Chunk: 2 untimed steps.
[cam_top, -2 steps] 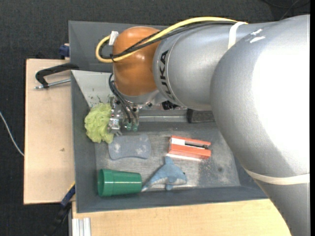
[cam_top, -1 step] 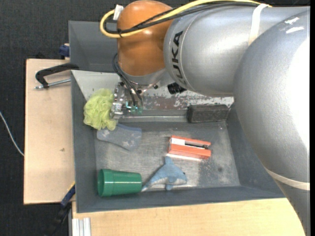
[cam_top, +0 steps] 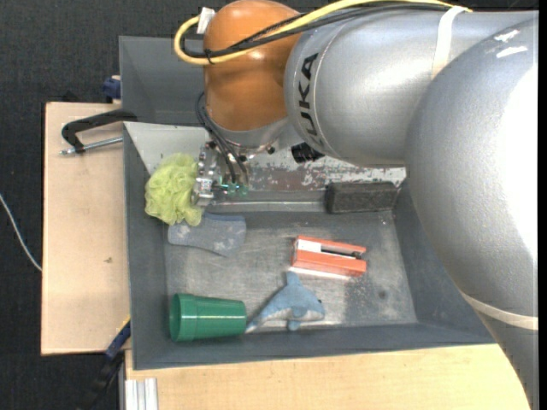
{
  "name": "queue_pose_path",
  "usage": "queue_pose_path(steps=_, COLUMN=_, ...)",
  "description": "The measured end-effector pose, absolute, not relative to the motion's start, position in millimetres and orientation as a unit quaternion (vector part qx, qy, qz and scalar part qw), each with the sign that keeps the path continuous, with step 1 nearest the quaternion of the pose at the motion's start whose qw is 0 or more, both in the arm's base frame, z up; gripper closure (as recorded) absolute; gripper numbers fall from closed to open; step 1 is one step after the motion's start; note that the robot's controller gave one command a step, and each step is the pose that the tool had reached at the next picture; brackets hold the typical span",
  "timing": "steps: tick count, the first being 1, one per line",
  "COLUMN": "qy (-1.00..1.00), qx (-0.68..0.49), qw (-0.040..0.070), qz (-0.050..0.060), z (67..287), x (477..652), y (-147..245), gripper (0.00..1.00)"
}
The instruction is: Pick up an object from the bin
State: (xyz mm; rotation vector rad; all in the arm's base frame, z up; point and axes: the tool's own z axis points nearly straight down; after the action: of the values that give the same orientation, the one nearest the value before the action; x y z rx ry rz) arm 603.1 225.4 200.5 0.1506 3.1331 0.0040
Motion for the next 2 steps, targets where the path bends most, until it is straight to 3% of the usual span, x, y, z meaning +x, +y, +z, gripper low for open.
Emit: queue_pose_path(steps=2, qy=1.0, qx=0.01, qw=0.004, qz=0.002, z=92, x=600.1, y=205, gripper=0.0)
